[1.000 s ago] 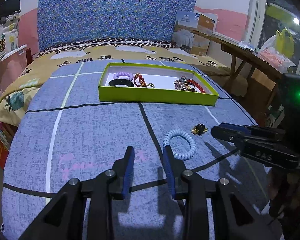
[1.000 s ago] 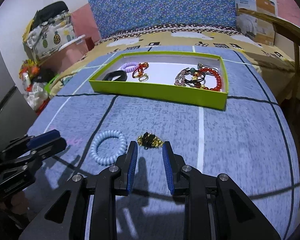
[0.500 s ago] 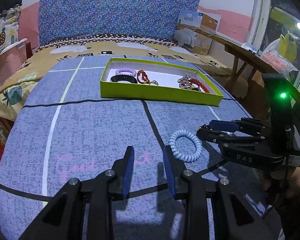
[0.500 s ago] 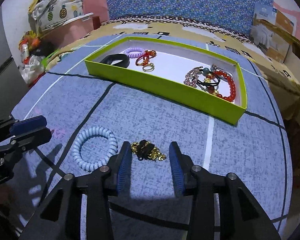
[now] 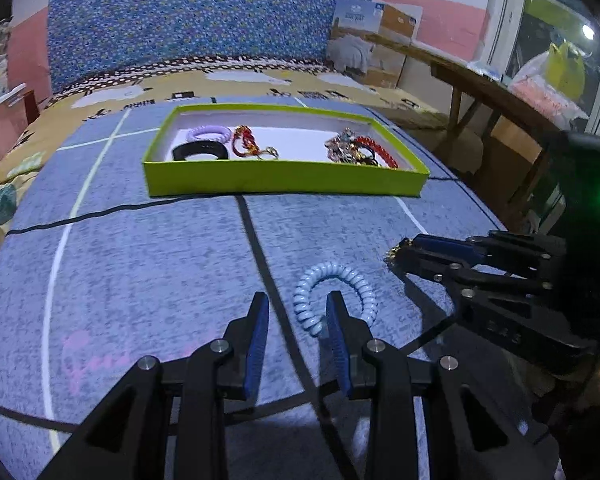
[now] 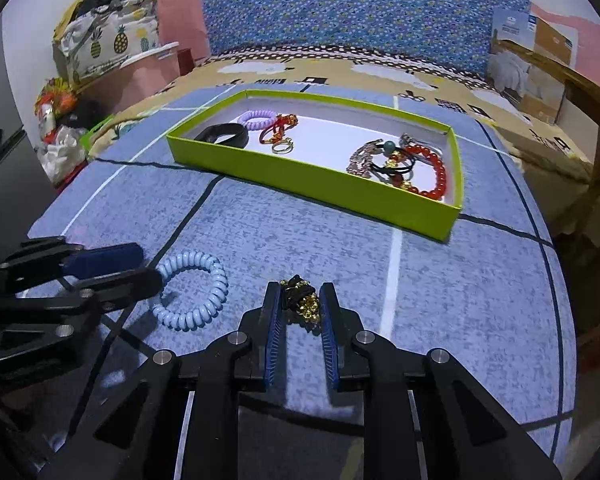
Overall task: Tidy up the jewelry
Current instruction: 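Grasp the pale-blue coil bracelet with the left tool while the right tool grasps the gold brooch, then carry the coil bracelet and gold brooch into the lime-green box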
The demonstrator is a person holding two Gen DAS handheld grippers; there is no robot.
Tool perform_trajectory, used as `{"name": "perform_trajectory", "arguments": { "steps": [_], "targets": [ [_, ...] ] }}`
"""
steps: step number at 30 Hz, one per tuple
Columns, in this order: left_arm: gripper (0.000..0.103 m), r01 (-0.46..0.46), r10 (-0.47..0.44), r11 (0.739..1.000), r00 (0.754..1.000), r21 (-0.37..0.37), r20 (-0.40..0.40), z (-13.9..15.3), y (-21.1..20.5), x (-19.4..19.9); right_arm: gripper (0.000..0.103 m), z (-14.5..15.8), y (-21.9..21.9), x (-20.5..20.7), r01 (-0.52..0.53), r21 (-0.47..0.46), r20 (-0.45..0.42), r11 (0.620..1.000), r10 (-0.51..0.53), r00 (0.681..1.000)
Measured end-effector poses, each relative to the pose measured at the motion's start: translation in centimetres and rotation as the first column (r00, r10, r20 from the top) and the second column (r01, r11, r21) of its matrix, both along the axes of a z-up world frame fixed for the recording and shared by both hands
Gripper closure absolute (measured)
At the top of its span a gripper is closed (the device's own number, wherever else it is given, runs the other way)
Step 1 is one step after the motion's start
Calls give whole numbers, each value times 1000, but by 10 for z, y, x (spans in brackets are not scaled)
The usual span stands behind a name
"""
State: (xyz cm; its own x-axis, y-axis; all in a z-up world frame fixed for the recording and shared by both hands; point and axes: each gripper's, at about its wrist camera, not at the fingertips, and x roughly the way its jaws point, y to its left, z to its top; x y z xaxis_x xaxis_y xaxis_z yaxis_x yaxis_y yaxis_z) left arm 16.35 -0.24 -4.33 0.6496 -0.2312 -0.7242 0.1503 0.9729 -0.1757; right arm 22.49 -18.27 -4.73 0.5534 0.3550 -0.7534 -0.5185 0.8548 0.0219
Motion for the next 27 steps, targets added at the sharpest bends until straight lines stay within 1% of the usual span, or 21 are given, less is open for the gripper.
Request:
{"name": "perform_trajectory", "arguments": {
  "steps": [3, 5, 7, 10, 11, 12, 14, 18, 27],
  "targets": [
    [72, 3, -3, 1000, 999, 0, -36, -4, -4, 7, 84, 2, -5, -2, 5, 19, -2, 1000, -5, 1000],
    [72, 0, 1, 1000, 999, 22, -52, -6, -7, 10, 84, 2, -9, -3, 9, 29, -5, 1000, -9, 1000],
    [72, 7, -4, 998, 999, 61, -52, -5, -14, 11, 84, 1, -11, -3, 15, 41, -11, 999, -15, 1000],
    [81, 8, -2, 992, 999, 128, -48, -6, -21, 12, 84, 1, -14, -4, 24, 51, -12, 998, -23, 1000],
    [85, 9, -3, 990, 999, 139, -47, -6, -22, 11, 84, 1, -15, -5, 26, 54, -11, 998, -25, 1000],
    [91, 7, 0, 989, 999, 147, -46, -5, -22, 11, 84, 2, -15, -6, 27, 59, -9, 998, -27, 1000],
    [93, 11, -4, 989, 999, 147, -46, -5, -22, 10, 84, 3, -16, -10, 30, 63, -5, 998, -29, 1000],
    [93, 20, -14, 988, 999, 153, -41, -4, -22, 8, 84, 7, -19, -14, 35, 73, 6, 997, -36, 999],
    [93, 35, -34, 993, 999, 112, -8, 4, -20, -3, 84, 20, -22, -25, 43, 84, 44, 996, -47, 998]
  ]
}}
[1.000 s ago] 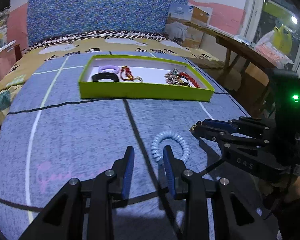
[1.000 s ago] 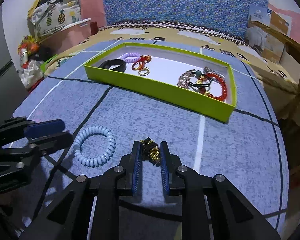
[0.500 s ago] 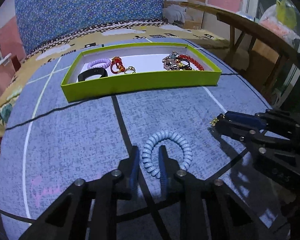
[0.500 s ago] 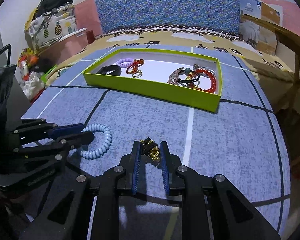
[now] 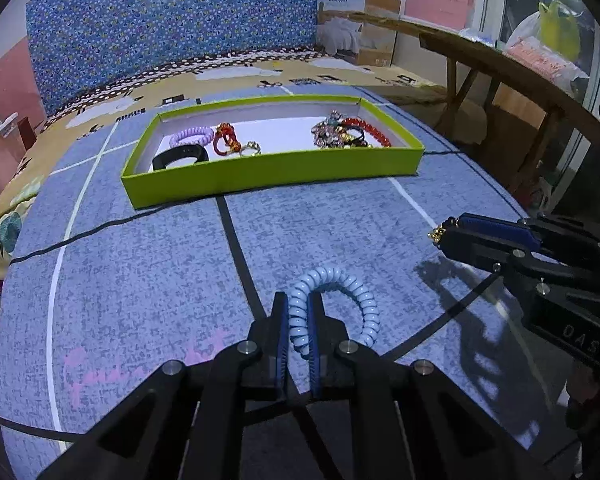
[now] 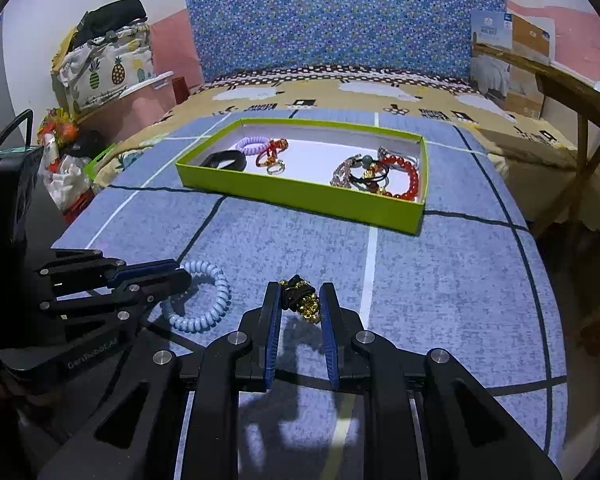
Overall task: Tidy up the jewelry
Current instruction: 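Carry the coil bracelet and gold brooch into the lime-green box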
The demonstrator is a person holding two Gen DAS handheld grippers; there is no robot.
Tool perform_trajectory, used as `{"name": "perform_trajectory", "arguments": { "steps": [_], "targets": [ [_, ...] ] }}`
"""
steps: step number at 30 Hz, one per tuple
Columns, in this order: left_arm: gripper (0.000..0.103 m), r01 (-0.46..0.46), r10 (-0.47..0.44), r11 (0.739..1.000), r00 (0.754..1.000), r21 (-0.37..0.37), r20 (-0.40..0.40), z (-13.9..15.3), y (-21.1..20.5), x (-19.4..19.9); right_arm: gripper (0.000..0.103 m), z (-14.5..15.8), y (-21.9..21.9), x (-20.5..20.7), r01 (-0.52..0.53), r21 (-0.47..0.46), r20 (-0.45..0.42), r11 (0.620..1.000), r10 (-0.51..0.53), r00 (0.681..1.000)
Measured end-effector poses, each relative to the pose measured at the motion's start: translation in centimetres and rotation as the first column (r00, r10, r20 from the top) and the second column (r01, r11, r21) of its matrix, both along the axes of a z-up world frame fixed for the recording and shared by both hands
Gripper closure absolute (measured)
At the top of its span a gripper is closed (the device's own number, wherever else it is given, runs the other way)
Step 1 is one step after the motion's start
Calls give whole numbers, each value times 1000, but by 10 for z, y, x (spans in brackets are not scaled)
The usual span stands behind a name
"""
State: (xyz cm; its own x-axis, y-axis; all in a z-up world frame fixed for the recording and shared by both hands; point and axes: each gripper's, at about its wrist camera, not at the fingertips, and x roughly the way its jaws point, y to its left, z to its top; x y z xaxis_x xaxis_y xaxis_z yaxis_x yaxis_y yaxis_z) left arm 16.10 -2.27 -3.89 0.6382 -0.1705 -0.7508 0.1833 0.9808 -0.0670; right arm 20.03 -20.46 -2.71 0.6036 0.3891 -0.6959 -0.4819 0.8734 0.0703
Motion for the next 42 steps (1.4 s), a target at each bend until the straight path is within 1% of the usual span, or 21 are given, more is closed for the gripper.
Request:
{"name": "perform_trajectory", "arguments": {
  "steps": [11, 26, 35, 42],
  "targets": [
    [93, -5, 8, 999, 997, -37, 71, 25, 8, -3, 84, 17, 3, -5, -5, 5, 51, 1000, 5, 999],
    [93, -10, 15, 999, 994, -41, 112, 42, 15, 14, 84, 30, 9, 2, -15, -8, 88, 1000, 16, 996],
    [93, -10, 14, 1000, 990, -29, 140, 52, 19, 38, 84, 39, 12, 25, -18, -15, 108, 1000, 19, 994],
    [93, 2, 2, 1000, 989, -24, 149, 59, 24, 70, 84, 44, 20, 60, -28, -18, 113, 999, 30, 993]
  ]
}}
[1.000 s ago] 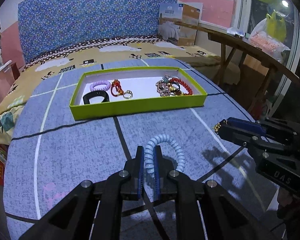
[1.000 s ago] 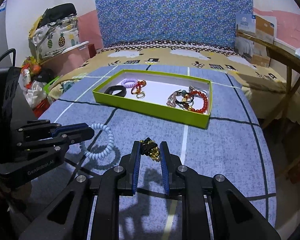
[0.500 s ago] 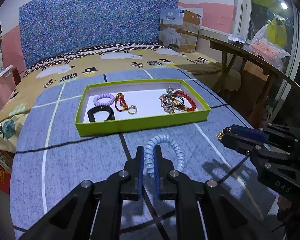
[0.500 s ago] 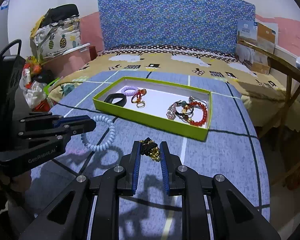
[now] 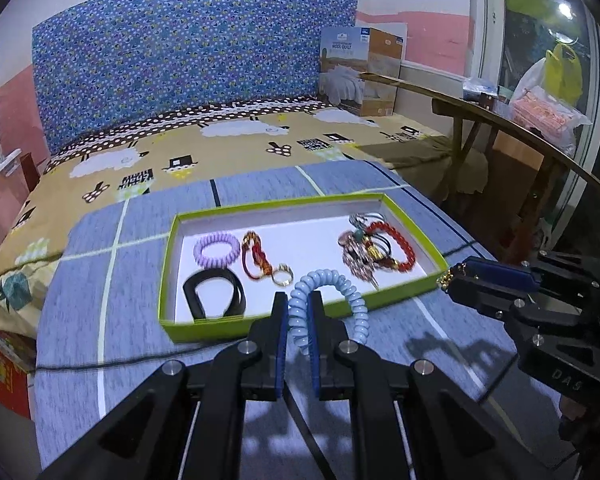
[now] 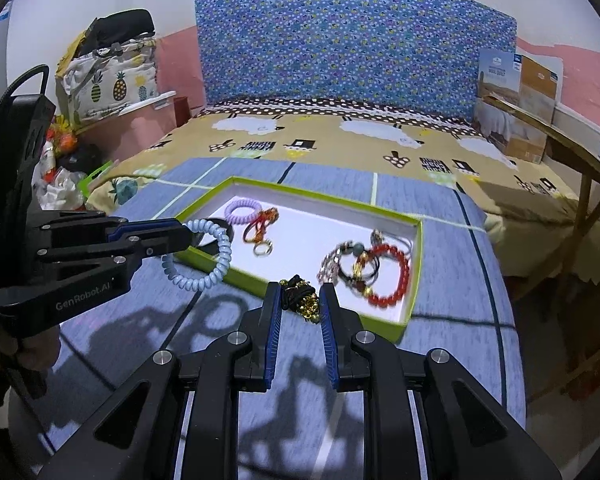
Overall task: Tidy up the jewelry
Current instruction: 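Carry the coil bracelet and gold brooch into the lime-green box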
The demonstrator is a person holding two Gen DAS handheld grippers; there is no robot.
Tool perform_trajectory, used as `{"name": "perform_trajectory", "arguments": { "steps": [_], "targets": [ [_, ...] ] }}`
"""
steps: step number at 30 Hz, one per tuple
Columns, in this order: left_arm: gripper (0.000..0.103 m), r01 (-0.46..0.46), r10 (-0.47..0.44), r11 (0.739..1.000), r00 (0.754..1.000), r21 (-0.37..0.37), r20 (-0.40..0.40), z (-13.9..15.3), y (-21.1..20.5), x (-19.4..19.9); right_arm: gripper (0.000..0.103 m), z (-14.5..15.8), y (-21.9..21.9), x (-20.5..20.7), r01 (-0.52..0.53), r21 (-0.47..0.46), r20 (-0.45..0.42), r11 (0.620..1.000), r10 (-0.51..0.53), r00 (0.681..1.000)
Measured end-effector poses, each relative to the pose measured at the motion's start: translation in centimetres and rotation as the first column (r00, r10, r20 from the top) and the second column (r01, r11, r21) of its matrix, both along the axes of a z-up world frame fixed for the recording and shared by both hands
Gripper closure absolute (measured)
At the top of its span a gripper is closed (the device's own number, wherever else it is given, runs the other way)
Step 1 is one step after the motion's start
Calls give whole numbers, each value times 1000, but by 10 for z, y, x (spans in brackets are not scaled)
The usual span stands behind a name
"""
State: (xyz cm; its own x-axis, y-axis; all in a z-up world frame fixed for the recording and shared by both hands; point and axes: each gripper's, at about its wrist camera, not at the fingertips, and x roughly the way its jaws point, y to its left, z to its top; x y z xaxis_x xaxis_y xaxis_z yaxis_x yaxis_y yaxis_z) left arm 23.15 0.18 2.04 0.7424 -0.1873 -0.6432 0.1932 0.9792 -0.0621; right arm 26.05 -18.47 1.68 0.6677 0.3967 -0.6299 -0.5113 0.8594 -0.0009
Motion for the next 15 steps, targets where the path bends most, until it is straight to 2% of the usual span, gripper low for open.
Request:
{"name": "perform_trajectory", "arguments": {
  "steps": [9, 15],
  "targets": [
    [93, 20, -20, 1000, 999, 2, -33, -5, 1, 54, 84, -7, 6, 59, 0, 5, -40, 1000, 0, 999],
    [93, 24, -24, 1000, 996, -3, -80, -18, 2, 91, 84, -22, 9, 105, 3, 16, -109, 1000, -1, 994]
  ]
}}
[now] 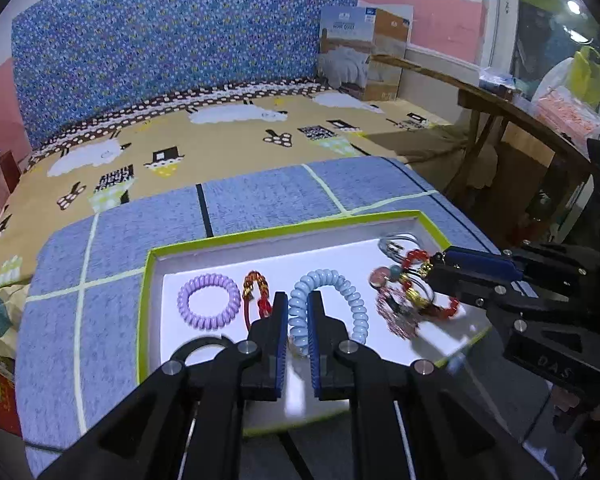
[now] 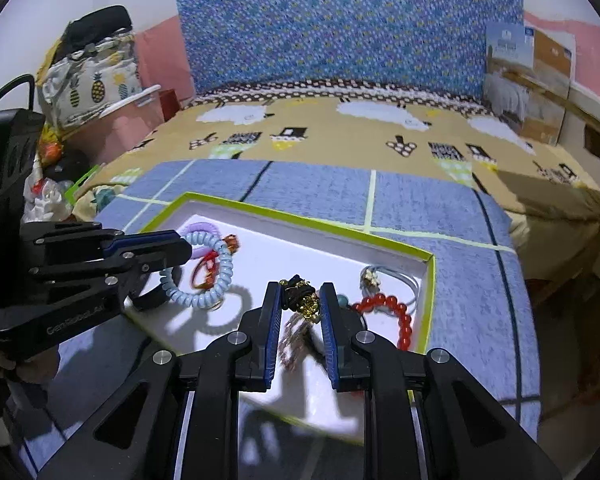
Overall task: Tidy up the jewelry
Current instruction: 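Carry the coil bracelet and gold brooch into the lime-green box, then open both tools to release the coil and brooch in the box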
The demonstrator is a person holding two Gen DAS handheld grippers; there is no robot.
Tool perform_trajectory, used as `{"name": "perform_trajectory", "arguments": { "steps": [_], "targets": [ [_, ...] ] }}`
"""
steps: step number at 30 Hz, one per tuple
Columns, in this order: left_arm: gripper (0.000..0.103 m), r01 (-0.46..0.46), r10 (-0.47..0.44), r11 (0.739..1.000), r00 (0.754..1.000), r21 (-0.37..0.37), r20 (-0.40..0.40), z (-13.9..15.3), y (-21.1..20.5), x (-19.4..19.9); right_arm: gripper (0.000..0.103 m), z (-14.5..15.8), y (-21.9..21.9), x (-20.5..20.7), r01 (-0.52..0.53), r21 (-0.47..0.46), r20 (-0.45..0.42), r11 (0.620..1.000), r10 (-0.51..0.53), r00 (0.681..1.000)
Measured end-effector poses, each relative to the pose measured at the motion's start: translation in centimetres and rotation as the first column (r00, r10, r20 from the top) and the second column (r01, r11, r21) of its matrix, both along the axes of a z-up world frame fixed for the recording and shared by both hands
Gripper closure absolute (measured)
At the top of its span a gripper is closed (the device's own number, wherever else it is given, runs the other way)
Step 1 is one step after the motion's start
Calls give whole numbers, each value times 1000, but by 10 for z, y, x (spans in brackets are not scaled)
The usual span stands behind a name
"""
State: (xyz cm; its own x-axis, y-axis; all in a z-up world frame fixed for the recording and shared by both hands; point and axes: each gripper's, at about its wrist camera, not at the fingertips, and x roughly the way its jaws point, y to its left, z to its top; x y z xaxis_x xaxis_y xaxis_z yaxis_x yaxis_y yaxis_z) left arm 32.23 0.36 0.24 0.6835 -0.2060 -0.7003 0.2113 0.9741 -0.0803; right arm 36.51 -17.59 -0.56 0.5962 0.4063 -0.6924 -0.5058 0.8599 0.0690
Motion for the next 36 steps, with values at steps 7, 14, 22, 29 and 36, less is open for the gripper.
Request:
{"name": "perform_trajectory", "arguments": {
  "steps": [7, 14, 22, 29, 36],
  "targets": [
    [93, -6, 5, 1000, 998, -12, -60, -17, 4, 32, 84, -18, 3, 32, 8, -11, -48, 1000, -8, 999],
    [93, 23, -22, 1000, 996, 14, -90, -28, -8, 48, 83, -34, 4, 53, 7, -22, -97, 1000, -9, 995],
    [93, 34, -32, 999, 992, 12, -119, -39, -12, 55, 82, -38, 6, 59, 0, -46, -112, 999, -5, 994],
    [84, 31, -29, 999, 994, 19, -108, -40, -11, 52, 80, -39, 9, 60, 1, -78, -109, 997, -9, 994],
    [81, 7, -7, 1000, 996, -2, -85, -35, -5, 47, 79, -32, 1, 55, 29, -62, -88, 998, -34, 995]
  ]
}}
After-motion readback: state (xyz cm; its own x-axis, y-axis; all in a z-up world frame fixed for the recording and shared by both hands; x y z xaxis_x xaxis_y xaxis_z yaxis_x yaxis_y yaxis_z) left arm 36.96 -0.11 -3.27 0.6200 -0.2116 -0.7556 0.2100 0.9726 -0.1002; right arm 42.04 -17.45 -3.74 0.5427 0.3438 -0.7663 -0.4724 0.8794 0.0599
